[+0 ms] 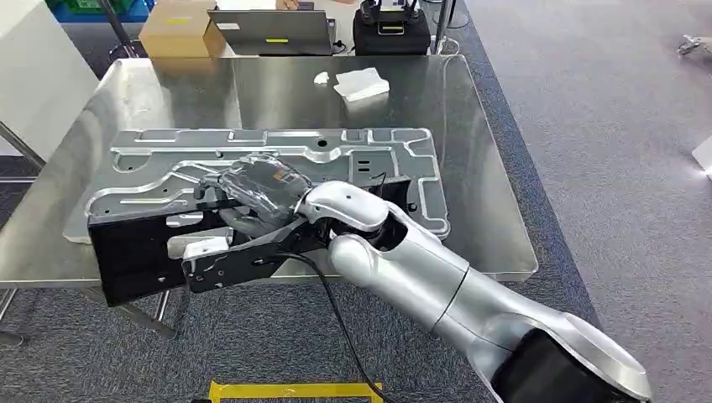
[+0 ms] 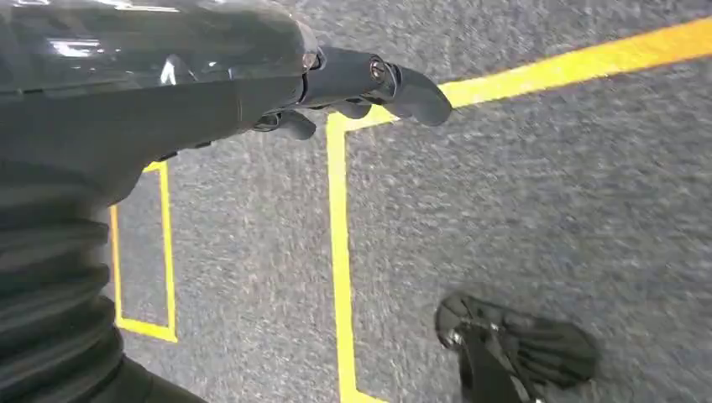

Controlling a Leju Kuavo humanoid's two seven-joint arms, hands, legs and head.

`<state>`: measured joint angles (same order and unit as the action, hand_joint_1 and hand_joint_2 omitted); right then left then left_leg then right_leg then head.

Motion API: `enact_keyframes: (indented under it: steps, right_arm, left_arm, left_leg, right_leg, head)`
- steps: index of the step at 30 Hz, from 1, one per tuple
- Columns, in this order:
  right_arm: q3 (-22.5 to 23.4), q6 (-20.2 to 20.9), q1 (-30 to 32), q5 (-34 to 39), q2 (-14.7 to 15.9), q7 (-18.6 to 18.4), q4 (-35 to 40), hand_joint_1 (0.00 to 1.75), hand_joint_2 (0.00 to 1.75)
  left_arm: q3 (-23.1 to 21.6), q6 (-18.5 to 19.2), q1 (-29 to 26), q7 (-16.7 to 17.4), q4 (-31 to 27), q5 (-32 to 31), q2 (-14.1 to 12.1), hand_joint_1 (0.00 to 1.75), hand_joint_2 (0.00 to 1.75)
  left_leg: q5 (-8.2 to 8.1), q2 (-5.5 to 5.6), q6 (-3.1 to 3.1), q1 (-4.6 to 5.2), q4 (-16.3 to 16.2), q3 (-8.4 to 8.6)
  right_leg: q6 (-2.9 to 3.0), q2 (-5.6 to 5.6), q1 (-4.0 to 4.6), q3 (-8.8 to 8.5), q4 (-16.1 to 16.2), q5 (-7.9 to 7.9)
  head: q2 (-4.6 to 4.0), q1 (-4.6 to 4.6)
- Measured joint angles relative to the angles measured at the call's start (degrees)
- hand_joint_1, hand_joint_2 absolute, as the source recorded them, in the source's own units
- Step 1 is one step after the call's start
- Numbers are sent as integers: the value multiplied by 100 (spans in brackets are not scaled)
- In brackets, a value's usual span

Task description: Take the parts from the cabinet and place them on the table.

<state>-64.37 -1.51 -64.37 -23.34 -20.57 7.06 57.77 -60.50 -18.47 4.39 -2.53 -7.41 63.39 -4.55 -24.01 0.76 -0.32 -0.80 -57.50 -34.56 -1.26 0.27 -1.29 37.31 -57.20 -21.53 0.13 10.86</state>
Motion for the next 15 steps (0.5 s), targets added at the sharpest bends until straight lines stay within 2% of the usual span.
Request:
enact_keyframes:
  steps: [5, 8, 11, 15]
  right_arm:
    - [-57, 11, -37, 241, 0, -2, 96, 175, 175]
    - [-2, -88, -140, 258, 7, -48, 68, 175, 175]
    - [361, -244, -201, -162, 15, 1, -169, 175, 175]
    - [1269, -429, -275, -744, 48, 301, -842, 175, 175]
  left_arm:
    - [0, -341, -14, 98, 0, 168, 116, 0, 175]
    - [0, -310, -31, 48, 0, 168, 146, 0, 175]
    - [-4, -162, -35, -42, 0, 168, 133, 0, 175]
    - [-42, -8, -44, -77, 9, 179, 107, 0, 175]
  left_leg:
    - [0, 0, 0, 0, 0, -1]
    - [-1, 0, 1, 1, 0, -1]
    - [0, 0, 1, 1, -1, 0]
    - [2, 2, 1, 1, -1, -1]
  right_leg:
    - [0, -1, 0, 0, 0, 0]
    - [0, -1, -1, 1, 1, 0]
    - [-1, -4, -1, 1, 1, -1]
    - [-2, -7, -1, -3, 1, 1]
  head:
    - [0, 0]
    - [0, 0]
    - [0, 0]
    - [0, 0]
